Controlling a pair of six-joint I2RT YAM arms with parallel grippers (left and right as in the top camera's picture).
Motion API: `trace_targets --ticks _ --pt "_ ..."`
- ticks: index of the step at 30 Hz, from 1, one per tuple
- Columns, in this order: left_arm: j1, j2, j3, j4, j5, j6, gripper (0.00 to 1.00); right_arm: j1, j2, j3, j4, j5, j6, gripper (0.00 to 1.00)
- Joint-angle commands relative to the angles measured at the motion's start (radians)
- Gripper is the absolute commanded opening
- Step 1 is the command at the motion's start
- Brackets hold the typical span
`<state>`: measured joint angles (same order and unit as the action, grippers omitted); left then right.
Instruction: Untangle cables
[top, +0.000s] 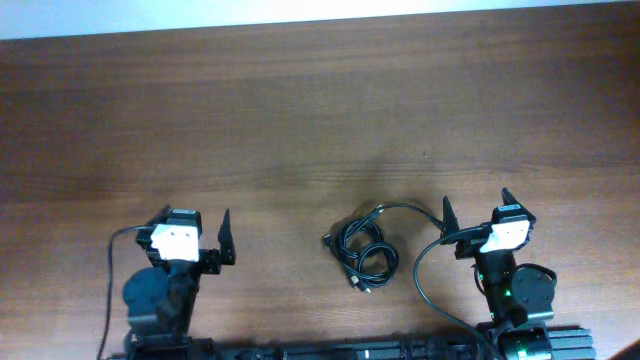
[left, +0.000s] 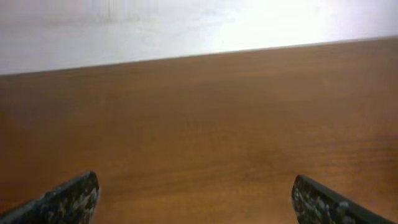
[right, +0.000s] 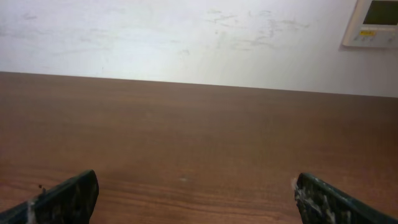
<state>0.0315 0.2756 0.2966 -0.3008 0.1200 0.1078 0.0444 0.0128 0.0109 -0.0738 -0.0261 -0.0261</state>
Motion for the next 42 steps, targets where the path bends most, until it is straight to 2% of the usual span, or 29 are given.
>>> trace_targets --ticks 1,3,7,10,15,22,27,30,33,42 --pt "0.004 0.093 0.175 -0.098 -0.004 0.093 0.99 -0.006 -0.006 -0.005 -0.005 -0.003 0.005 0.99" --pt "0.004 0.192 0.281 -0.165 0.005 0.11 0.99 -0.006 -0.006 -0.005 -0.005 -0.003 0.005 0.99" --pt "0.004 0.414 0.465 -0.28 0.114 0.137 0.99 -0.006 -0.006 -0.005 -0.005 -0.003 0.005 0.99" --pt "-0.01 0.618 0.631 -0.434 0.151 0.213 0.99 -0.006 -0.006 -0.005 -0.005 -0.003 0.005 0.99" --pt "-0.187 0.906 0.835 -0.583 0.146 0.341 0.99 -0.006 -0.006 -0.005 -0.005 -0.003 0.005 0.99" --pt "-0.455 1.191 0.887 -0.583 0.141 0.358 0.99 -0.006 -0.006 -0.005 -0.005 -0.003 0.005 0.99" --pt "-0.575 1.304 0.887 -0.542 0.117 0.322 0.99 -0.006 -0.006 -0.005 -0.005 -0.003 0.005 0.98" --pt "-0.622 1.351 0.887 -0.482 0.116 0.225 0.99 -0.006 -0.006 -0.005 -0.005 -0.003 0.005 0.99" --pt "-0.655 1.39 0.887 -0.412 0.116 0.045 0.99 -0.006 -0.006 -0.005 -0.005 -0.003 0.005 0.99" --pt "-0.752 1.412 0.882 -0.383 0.12 0.036 0.99 -0.006 -0.006 -0.005 -0.005 -0.003 0.005 0.99"
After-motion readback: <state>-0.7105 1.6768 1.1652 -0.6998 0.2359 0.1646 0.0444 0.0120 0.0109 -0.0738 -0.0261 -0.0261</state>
